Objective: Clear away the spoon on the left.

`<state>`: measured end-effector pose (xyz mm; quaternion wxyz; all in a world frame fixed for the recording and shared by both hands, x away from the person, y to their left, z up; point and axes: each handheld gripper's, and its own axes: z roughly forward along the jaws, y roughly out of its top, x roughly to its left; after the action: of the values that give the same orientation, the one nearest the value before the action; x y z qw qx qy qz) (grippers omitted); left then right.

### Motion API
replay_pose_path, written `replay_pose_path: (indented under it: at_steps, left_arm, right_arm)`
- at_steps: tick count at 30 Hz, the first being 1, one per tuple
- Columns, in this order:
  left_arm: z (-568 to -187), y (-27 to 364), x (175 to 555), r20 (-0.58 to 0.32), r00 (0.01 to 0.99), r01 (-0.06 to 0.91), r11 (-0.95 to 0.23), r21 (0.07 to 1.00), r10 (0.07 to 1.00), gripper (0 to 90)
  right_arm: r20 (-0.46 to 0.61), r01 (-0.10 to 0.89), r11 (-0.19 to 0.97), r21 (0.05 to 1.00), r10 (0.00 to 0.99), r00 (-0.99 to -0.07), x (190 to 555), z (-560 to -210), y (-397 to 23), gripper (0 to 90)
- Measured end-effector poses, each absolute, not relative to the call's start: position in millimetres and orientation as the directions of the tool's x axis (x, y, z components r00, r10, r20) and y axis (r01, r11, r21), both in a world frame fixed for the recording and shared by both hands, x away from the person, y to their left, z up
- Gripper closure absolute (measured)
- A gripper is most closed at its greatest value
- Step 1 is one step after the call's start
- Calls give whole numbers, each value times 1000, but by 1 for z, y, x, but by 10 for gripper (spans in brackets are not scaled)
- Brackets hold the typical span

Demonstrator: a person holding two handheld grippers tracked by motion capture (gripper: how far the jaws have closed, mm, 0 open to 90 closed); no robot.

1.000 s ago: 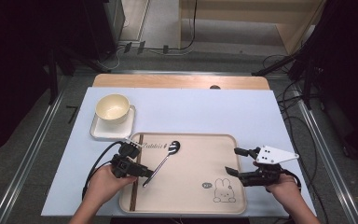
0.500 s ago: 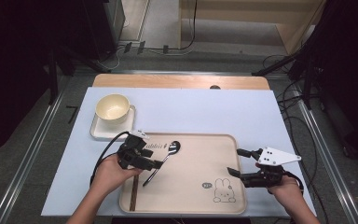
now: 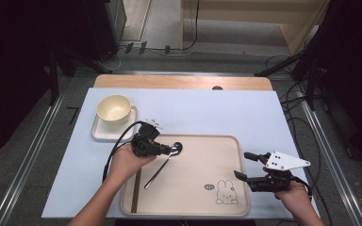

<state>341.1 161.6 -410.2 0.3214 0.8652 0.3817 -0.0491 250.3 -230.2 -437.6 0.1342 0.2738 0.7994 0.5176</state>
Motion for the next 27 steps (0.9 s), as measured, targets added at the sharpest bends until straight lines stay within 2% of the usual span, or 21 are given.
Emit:
replay_pose_path:
  at_steps: [10, 15, 20, 27]
  left_arm:
    - [-428, 147, 351, -330, 712, 692, -539, 479, 620, 900]
    - [-440, 144, 352, -386, 690, 721, -529, 447, 613, 900]
    - [-448, 141, 353, -343, 698, 713, -560, 422, 629, 900]
    - [-449, 146, 353, -344, 689, 720, -549, 424, 638, 900]
  right_arm:
    - [67, 299, 312, 902, 583, -809, 248, -437, -233, 264]
    - [66, 297, 313, 902, 579, -813, 247, -437, -233, 263]
    - [63, 293, 316, 902, 576, -815, 247, -437, -232, 264]
    - [66, 298, 317, 901, 578, -814, 247, -437, -233, 263]
